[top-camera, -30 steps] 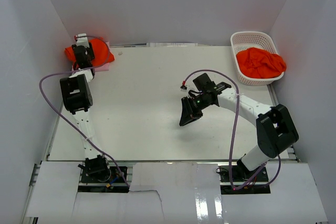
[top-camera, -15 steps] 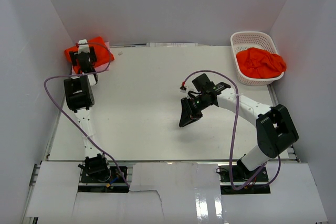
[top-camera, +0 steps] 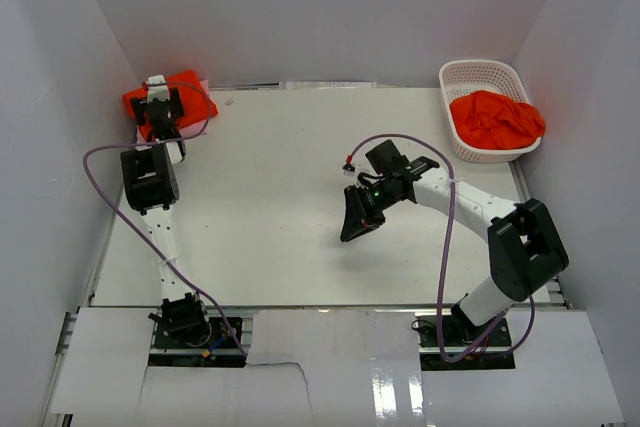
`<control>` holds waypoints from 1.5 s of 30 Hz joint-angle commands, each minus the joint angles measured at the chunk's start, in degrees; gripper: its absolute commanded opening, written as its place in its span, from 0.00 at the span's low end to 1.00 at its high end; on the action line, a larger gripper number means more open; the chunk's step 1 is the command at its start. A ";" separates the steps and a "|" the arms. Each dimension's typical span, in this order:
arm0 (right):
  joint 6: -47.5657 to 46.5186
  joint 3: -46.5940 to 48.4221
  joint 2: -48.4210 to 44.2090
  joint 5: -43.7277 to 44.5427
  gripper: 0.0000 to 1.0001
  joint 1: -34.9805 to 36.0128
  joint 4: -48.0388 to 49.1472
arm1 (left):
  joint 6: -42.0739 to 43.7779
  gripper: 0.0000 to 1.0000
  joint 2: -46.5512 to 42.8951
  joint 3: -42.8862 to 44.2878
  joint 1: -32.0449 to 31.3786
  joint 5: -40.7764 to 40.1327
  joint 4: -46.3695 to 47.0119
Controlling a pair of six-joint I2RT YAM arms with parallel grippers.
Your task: Fold and stack the t-shirts
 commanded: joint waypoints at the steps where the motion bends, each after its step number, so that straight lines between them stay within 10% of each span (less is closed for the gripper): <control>1: 0.58 0.39 -0.54 -1.22 0.24 0.51 1.69 | -0.16 0.98 -6.96 0.91 0.28 2.59 1.72; 15: 0.49 -2.17 -0.99 -1.57 0.24 0.51 2.13 | -1.74 0.91 -7.24 -3.47 0.11 1.11 7.61; 21: 0.31 -2.08 -0.20 -1.75 0.24 0.51 1.96 | -3.24 0.22 -4.86 -4.89 0.11 -2.05 9.37; 25: 0.22 -2.08 0.24 -1.84 0.24 0.51 1.69 | -3.50 0.02 -3.28 -4.80 0.20 -5.83 10.16; 45: 0.31 -2.52 0.60 -2.45 0.24 0.51 2.30 | -2.89 0.00 -2.22 -11.30 1.07 -13.22 13.06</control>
